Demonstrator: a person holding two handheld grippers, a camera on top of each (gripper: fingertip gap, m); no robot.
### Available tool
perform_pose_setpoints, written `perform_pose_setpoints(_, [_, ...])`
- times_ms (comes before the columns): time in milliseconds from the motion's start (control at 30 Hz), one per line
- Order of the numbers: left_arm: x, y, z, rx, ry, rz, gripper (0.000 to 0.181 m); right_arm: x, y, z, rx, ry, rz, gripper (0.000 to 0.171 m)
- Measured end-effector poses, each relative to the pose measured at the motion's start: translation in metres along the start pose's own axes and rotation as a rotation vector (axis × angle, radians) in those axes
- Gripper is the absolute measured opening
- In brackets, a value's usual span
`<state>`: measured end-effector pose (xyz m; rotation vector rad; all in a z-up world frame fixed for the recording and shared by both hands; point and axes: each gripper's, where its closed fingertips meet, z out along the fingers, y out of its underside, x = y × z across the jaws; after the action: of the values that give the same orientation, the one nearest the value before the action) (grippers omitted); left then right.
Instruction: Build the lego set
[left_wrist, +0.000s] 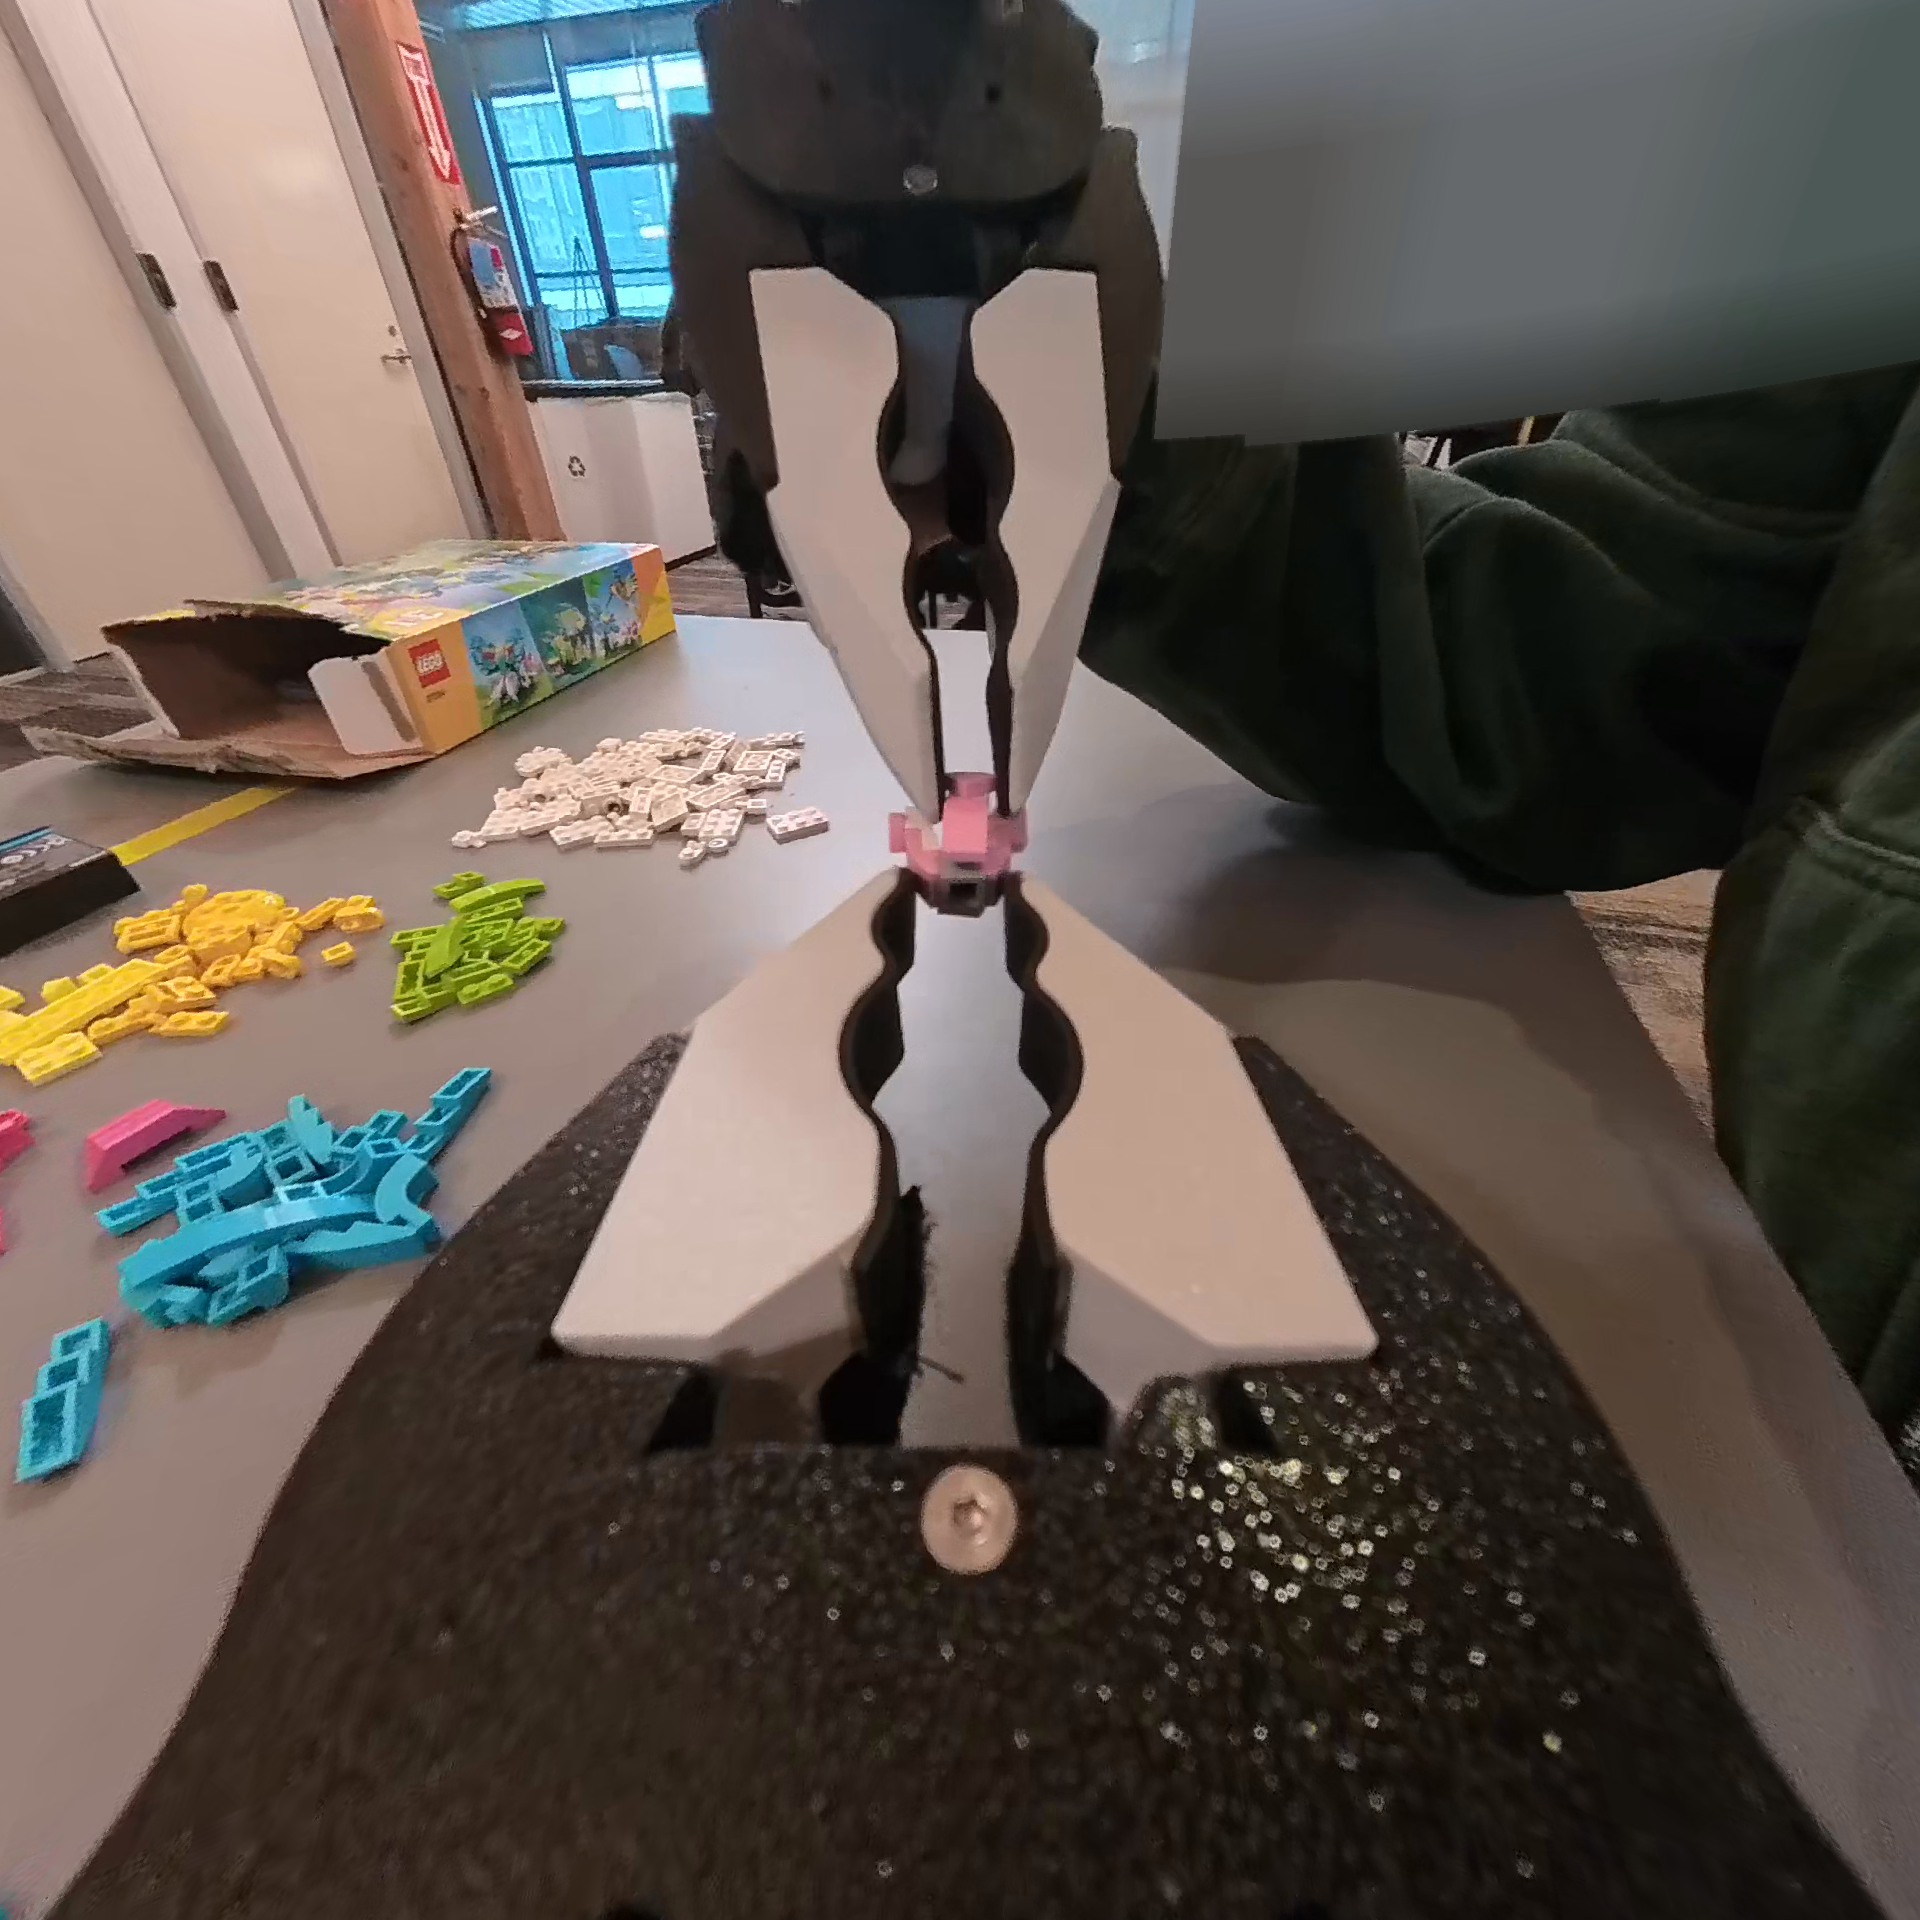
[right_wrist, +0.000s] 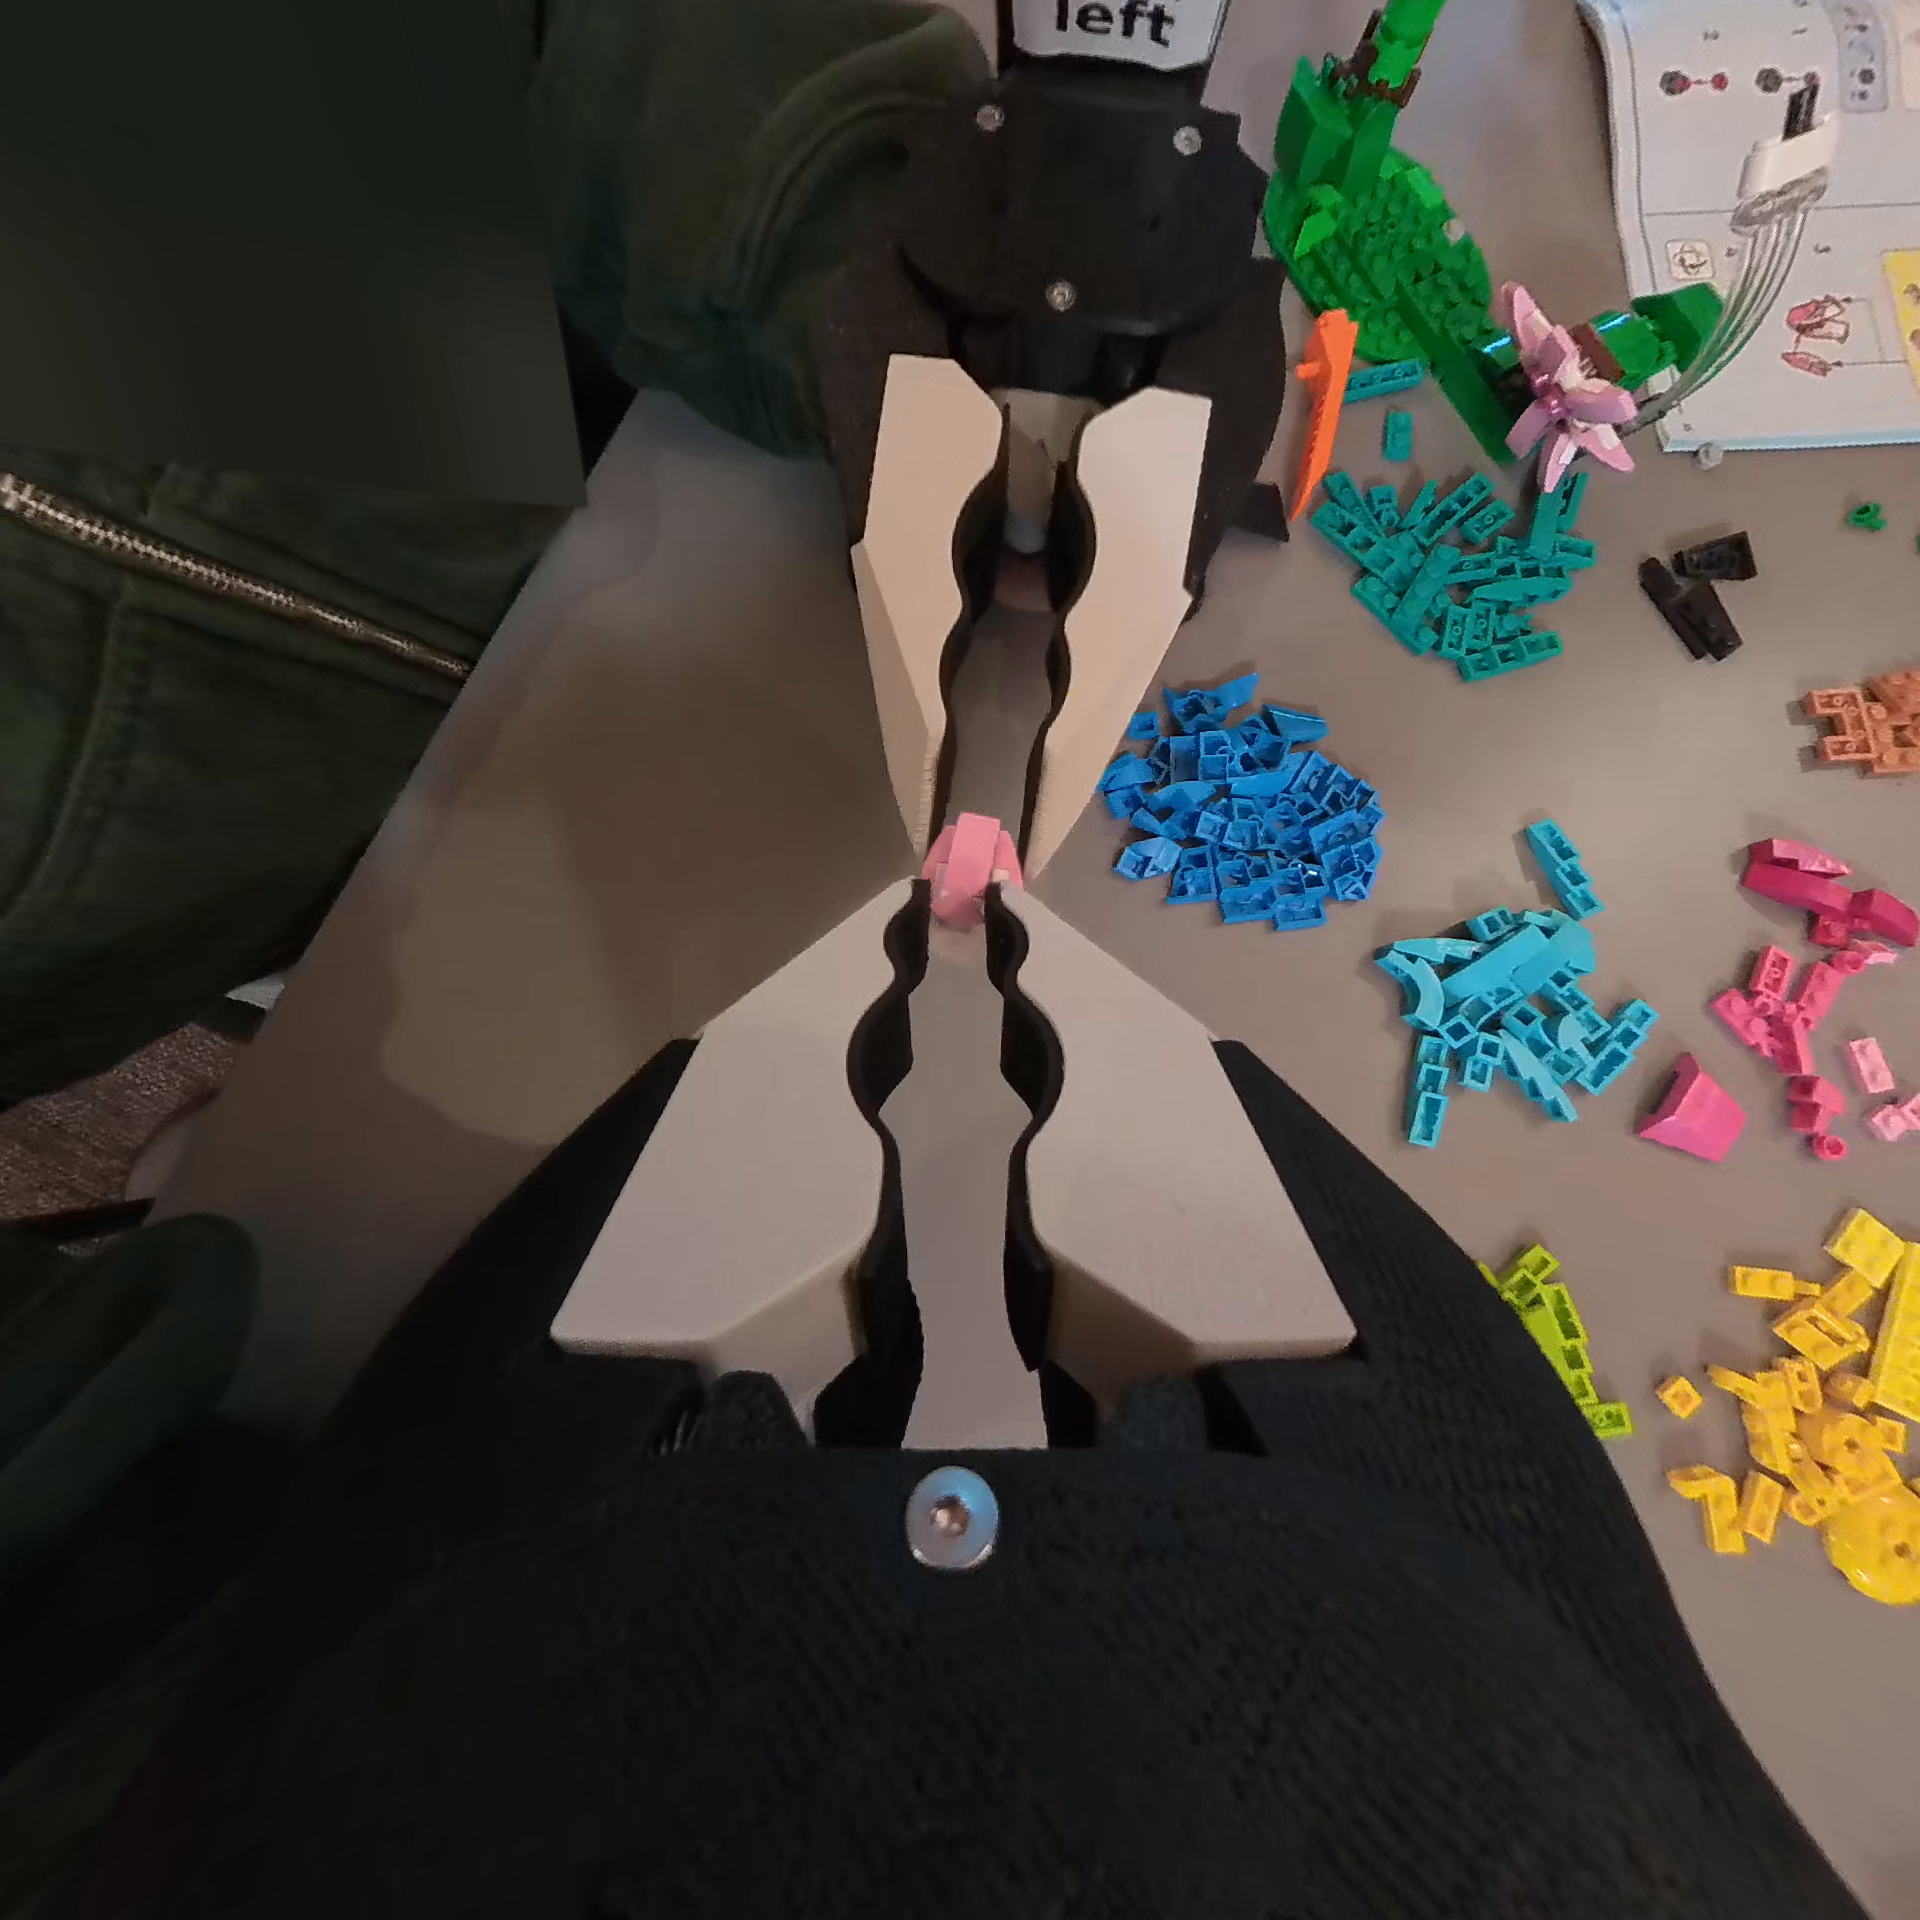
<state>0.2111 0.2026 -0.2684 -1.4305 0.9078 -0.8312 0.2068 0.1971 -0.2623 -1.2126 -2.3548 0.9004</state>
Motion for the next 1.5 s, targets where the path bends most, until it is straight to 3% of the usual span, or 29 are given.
perform_pose_setpoints(1500, [0.0050,0.0011,0.0026,-0.011,0.029,0.010,0.015,-0.0041,-0.0001,0.0021,-0.050,0.022,-0.050,0.014])
